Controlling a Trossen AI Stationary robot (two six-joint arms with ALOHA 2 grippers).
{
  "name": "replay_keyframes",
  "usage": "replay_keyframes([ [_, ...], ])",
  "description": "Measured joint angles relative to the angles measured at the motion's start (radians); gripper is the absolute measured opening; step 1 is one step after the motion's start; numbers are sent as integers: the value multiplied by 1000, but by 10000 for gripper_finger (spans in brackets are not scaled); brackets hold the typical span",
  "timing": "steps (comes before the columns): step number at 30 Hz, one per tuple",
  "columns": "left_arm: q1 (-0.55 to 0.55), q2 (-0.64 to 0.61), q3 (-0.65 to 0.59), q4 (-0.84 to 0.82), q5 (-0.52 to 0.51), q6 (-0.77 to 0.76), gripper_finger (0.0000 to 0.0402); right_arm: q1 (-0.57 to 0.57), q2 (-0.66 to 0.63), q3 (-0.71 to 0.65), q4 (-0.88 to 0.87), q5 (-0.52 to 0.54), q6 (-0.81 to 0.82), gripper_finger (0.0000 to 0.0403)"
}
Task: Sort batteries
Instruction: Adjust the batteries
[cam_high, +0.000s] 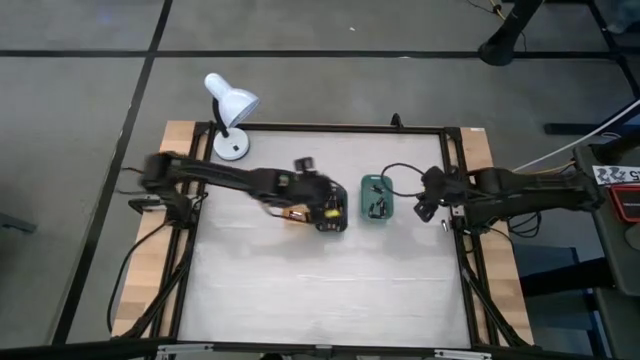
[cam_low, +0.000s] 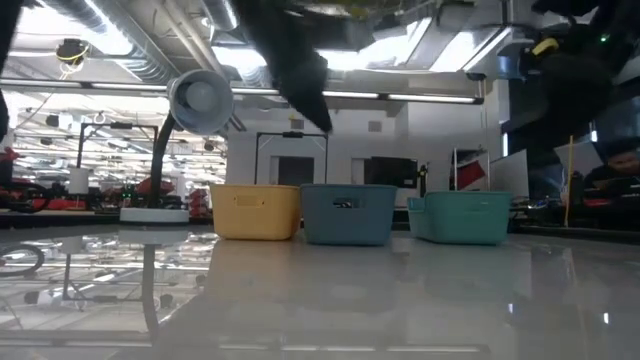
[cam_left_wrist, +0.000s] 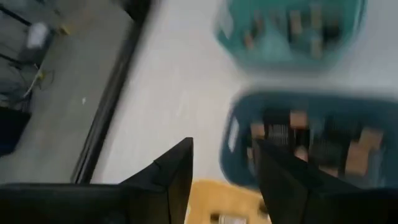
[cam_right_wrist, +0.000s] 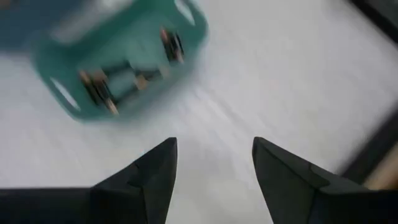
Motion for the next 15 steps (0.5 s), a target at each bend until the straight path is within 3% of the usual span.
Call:
replay_keyframes([
  [4, 0, -224, -342, 429, -6, -34, 156, -86, 119, 64, -196, -79, -33, 188],
  [7, -5, -303, -536, 643, 19, -43, 156, -135, 224, 68, -281, -159, -60, 120],
  [10, -6, -349, -638, 780, 23, -64, 156, -158, 314, 49, -302, -269, -100, 26],
  [15, 8, -348, -678, 809, 25, -39, 156, -156, 436, 24, -286, -323, -39, 11],
])
